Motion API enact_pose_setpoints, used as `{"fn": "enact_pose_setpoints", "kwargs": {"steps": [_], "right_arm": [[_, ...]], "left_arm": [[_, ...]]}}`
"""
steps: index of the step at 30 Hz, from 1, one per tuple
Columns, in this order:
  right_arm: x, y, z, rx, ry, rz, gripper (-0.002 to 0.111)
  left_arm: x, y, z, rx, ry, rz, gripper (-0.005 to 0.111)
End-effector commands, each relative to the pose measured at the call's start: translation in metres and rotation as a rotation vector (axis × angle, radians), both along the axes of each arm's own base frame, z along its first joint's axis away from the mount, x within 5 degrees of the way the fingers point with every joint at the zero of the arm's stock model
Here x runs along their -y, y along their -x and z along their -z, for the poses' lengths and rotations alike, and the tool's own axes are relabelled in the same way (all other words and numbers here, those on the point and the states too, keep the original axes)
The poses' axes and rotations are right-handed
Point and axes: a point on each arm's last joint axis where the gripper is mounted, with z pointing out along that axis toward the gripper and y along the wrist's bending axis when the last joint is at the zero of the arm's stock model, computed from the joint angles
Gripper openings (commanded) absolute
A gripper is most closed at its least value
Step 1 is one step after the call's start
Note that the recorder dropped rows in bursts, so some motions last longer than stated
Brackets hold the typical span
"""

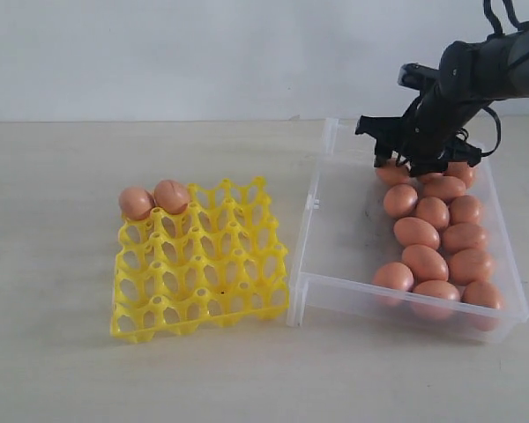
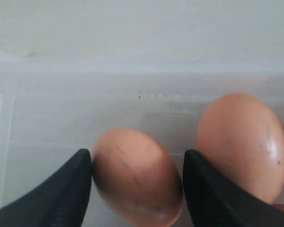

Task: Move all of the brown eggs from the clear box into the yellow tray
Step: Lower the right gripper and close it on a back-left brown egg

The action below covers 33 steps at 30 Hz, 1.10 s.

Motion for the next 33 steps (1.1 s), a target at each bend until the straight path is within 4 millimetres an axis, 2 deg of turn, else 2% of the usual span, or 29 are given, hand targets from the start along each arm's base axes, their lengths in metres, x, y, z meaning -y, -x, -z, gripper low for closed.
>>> {"fn": "enact_pose_setpoints", "kwargs": {"steps": [1, 5, 9, 22, 27, 33], "right_arm": [[0.008, 0.0, 0.001, 0.019, 0.136, -0.186, 0.053], [0.008, 0.0, 0.001, 0.034, 0.236, -0.361, 0.053], [0.009, 0.0, 0.001, 0.043, 0.294, -0.442, 0.053], [0.009, -0.001, 0.0, 0.054, 0.252, -0.363, 0.053], [0.016, -0.002, 0.0, 0.041, 0.22, -0.294, 0.053], [0.019, -0.001, 0.002, 0.022, 0.224, -0.291, 0.052]], "left_arm": [[0.0, 0.0, 0.001, 0.0, 0.005, 0.008, 0.004], [0.0, 0.0, 0.001, 0.0, 0.005, 0.008, 0.004], [0.0, 0.0, 0.001, 0.0, 0.005, 0.008, 0.004], [0.0, 0.0, 0.001, 0.0, 0.005, 0.008, 0.004], [0.0, 0.0, 0.001, 0.0, 0.005, 0.008, 0.004], [0.0, 0.0, 0.001, 0.0, 0.005, 0.008, 0.004]]}}
